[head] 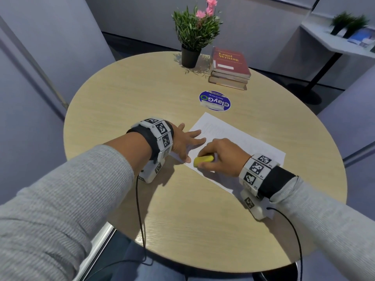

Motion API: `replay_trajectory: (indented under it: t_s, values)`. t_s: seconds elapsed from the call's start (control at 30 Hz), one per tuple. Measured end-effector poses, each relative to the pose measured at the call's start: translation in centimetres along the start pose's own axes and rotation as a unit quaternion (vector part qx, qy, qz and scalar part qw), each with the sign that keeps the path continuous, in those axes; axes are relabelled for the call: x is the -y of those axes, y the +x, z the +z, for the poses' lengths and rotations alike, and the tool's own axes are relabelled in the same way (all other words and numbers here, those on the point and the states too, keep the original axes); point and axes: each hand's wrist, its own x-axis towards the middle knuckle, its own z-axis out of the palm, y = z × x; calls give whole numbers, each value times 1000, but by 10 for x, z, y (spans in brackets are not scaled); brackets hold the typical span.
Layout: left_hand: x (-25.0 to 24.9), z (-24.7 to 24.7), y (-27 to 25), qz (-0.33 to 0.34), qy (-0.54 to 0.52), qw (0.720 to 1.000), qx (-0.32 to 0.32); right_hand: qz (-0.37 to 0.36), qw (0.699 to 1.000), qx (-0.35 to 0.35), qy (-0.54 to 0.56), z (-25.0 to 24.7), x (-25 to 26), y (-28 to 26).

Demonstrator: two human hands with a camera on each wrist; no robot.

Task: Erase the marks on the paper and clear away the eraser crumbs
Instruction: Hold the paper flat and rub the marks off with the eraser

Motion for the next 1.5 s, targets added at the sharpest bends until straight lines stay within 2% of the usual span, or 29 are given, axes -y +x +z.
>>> replay_trajectory:
  t_s: [0.07,0.13,0.23,0.27,0.37,0.5,0.53,0.6,0.7,0.83,1.0,1.17,1.3,1.43,1.5]
  values:
    - [0,1,1,3,1,1000,-1,40,999,-30,-9,-6,-3,4]
    - [1,1,2,8,4,1000,-1,46,997,-52,-30,-9,-2,6]
    - [3,0,3,9,10,1000,8,-2,1000,-9,-27,-3,7,4]
    - [3,0,2,12,7,1000,7,0,1000,-2,-29,-2,7,4]
    - [0,-1,1,22,6,1000,6,45,997,-49,-43,-7,-2,12]
    - [8,1,10,9,6,1000,12,-2,999,-2,-39,-4,8,8]
    - [9,2,13,7,11,1000,14,1,999,3,-42,-6,9,4]
    - [9,2,16,0,31,999,15,38,998,-33,-26,-16,-1,-1]
    - [9,2,17,-13,91,995,-27,75,994,-82,22,-23,-23,-14]
    - [-4,-7,13,9,120,990,-69,72,996,-26,-46,-14,-26,-29]
    - [-16,-9,16,-8,94,995,-31,43,995,-32,-89,-11,-14,-19]
    - [-23,-7,7,-1,53,999,8,40,990,-8,-136,-11,-9,-7]
    - [-17,-5,15,8,6,1000,15,-30,990,28,-132,0,0,-13]
    - [-16,-4,18,-1,19,1000,18,22,993,1,-117,-12,-11,-5]
    - [-16,-4,18,-6,12,1000,21,4,993,-2,-118,-10,-7,-6]
